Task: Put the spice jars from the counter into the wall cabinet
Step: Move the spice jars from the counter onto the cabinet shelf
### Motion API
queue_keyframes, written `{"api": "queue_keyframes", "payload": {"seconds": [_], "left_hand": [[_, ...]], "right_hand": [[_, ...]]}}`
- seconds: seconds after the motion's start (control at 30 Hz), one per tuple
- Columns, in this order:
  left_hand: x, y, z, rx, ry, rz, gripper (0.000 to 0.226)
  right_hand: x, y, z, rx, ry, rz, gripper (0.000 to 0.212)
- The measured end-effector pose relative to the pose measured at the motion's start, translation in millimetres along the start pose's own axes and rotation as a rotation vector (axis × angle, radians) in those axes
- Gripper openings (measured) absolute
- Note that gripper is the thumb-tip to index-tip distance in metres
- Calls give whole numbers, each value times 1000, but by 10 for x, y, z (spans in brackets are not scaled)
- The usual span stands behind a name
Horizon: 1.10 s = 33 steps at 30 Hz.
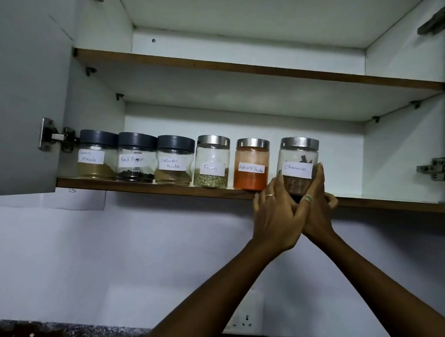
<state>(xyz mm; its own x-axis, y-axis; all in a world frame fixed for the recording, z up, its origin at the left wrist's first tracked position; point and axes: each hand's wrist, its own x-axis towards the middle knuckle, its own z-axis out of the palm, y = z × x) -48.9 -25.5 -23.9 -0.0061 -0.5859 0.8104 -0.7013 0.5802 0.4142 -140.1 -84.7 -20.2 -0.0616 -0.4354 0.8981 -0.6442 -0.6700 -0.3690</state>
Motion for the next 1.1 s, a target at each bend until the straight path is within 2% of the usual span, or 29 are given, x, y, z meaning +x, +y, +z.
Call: {"api": "queue_keyframes", "payload": {"seconds": [0.17,0.3,0.5,0.6,0.7,0.83,0.97,1.1], "left_hand": [[20,-108,118,186,-18,-21,71],[33,-126,182,248,4,-26,73],[61,-135,283,260,0,-61,77],[71,-157,306,253,5,-57,78],[54,-174,296,211,-6,-34,77],[-191,-252,173,110,-25,70,70],[-707,-381,-28,28,-77,194,61],[-1540,-617,-171,-9,-140,181,58]], "right_hand": [[96,33,50,-142,-18,59,98],[81,50,100,-315,-31,91,77],[32,76,102,-398,-88,86,53],[32,73,107,-386,-61,73,56],[25,67,125,-433,-62,57,74],[-226,-50,102,-245,-22,54,90],[-895,-230,80,21,-2,-59,83],[-1776,-413,107,219,-152,-16,71]]}}
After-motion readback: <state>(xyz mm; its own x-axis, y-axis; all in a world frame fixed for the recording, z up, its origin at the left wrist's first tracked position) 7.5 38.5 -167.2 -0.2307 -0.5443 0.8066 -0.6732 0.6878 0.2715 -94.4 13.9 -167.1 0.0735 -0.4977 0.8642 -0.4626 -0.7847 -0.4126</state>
